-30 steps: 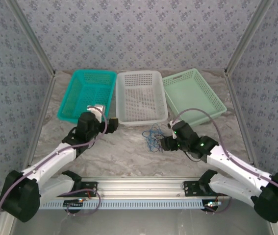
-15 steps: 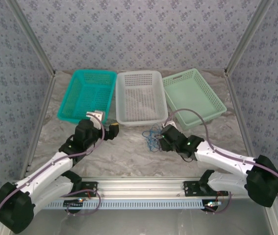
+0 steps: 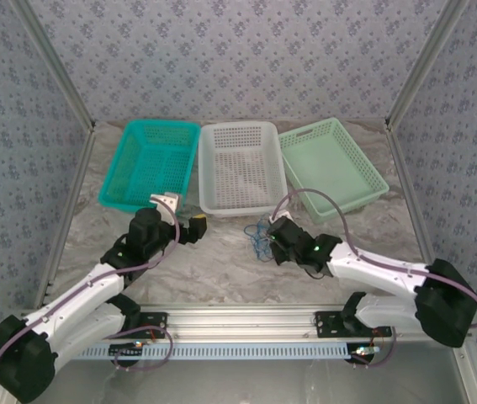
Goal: Untangle the cables
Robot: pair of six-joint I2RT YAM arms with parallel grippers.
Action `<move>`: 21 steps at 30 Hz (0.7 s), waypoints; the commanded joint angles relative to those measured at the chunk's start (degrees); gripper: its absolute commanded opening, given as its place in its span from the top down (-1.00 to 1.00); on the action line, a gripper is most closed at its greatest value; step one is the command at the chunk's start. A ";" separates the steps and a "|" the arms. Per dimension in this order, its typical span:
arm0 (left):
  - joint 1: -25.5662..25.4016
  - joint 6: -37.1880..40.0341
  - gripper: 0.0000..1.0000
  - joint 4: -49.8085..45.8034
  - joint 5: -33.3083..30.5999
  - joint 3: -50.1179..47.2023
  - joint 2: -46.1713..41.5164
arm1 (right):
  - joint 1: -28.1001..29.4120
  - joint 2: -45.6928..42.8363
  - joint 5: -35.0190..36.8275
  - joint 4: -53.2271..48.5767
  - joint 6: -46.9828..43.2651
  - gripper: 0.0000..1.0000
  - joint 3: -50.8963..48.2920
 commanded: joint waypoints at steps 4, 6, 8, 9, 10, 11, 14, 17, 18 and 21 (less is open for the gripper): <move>-2.21 1.75 -0.99 2.20 3.40 0.77 -1.07 | 2.98 -9.31 -5.01 -5.74 1.32 1.00 2.04; -3.84 3.62 -0.99 4.30 6.62 0.51 -1.01 | 3.38 -11.19 -7.23 -6.23 1.63 1.00 2.36; -6.26 5.84 -0.99 6.67 9.61 0.17 -0.86 | 3.45 -12.40 -9.52 -5.56 1.39 1.00 2.83; -7.56 6.80 -0.99 7.41 10.30 0.07 -0.77 | 3.49 -12.60 -10.06 -5.07 1.33 1.00 3.40; -8.96 7.65 -0.99 8.25 10.94 -0.01 -0.54 | 3.47 -12.82 -10.68 -4.58 1.05 1.00 4.09; -10.14 8.36 -0.99 9.18 11.59 -0.05 -0.47 | 3.43 -12.86 -11.43 -4.37 0.69 1.00 5.33; -12.41 9.82 -0.99 11.18 13.28 0.03 -0.19 | 3.44 -12.57 -14.19 -5.94 -1.00 1.00 9.82; -14.26 11.67 -0.99 12.17 15.30 1.07 0.59 | 3.49 -12.31 -15.98 -8.52 -2.17 1.00 13.79; -14.79 12.38 -0.99 12.01 15.74 1.67 1.10 | 3.49 -12.27 -16.80 -8.85 -2.31 1.00 14.57; -16.09 13.62 -0.98 11.88 15.45 3.76 3.82 | 3.44 -12.19 -18.07 -9.10 -2.53 1.00 16.51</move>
